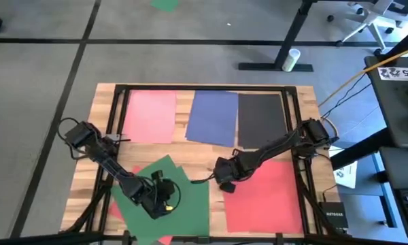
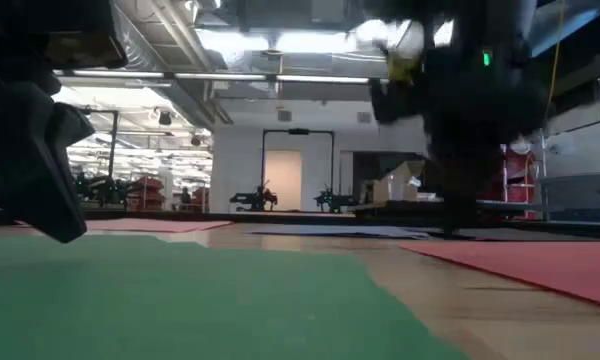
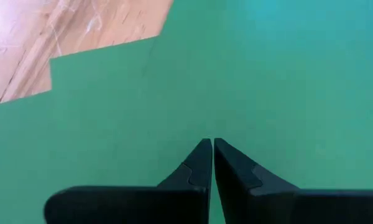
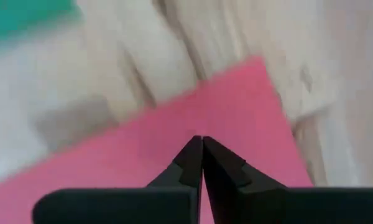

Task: Organize paper
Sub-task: Stack the red paper on top of the other red paper on the table

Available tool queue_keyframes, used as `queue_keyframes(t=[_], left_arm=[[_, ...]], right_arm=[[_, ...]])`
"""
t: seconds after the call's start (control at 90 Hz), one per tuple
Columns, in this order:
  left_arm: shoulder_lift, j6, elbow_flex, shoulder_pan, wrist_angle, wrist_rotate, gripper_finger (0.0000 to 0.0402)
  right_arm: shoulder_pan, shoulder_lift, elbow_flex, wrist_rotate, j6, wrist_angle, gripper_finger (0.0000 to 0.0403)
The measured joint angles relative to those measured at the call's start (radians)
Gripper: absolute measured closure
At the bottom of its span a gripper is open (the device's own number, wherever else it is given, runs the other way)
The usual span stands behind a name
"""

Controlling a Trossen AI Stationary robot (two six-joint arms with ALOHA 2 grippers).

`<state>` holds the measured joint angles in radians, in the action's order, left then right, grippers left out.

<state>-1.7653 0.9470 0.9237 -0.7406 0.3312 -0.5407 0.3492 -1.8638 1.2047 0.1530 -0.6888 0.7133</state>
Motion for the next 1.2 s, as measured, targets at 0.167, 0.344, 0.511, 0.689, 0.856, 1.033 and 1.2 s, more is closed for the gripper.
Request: queue_keyframes(t=[0.167, 0.344, 0.511, 0.689, 0.856, 1.033, 1.2], left_arm=[[0.000, -0.003, 0.000, 0.000, -0.002, 0.000, 0.0402], [0.000, -0.001, 0.000, 0.000, -0.001, 0.000, 0.0402], [0.000, -0.003, 0.000, 0.000, 0.000, 0.000, 0.0402], [0.000, -0.001, 0.000, 0.000, 0.001, 0.000, 0.0402], [0.000, 0.000, 0.000, -0.001, 0.002, 0.000, 0.0402], [0.000, 0.004, 0.000, -0.004, 0.003, 0.000, 0.0402], [0.000, 0.007, 0.000, -0.004, 0.003, 0.000, 0.0402]], right_arm=[[-0.007, -0.002, 0.001, -0.026, 0.066, -0.135, 0.0403], [-0.033, -0.047, 0.002, -0.056, 0.095, -0.175, 0.0403], [-0.037, -0.091, 0.005, -0.095, 0.130, -0.182, 0.0403], [-0.043, -0.111, 0.011, -0.135, 0.139, -0.152, 0.0403], [-0.042, -0.095, 0.010, -0.137, 0.120, -0.100, 0.0403], [-0.041, -0.072, 0.006, -0.148, 0.116, -0.024, 0.0403], [-0.033, -0.056, 0.003, -0.146, 0.113, 0.065, 0.0403]])
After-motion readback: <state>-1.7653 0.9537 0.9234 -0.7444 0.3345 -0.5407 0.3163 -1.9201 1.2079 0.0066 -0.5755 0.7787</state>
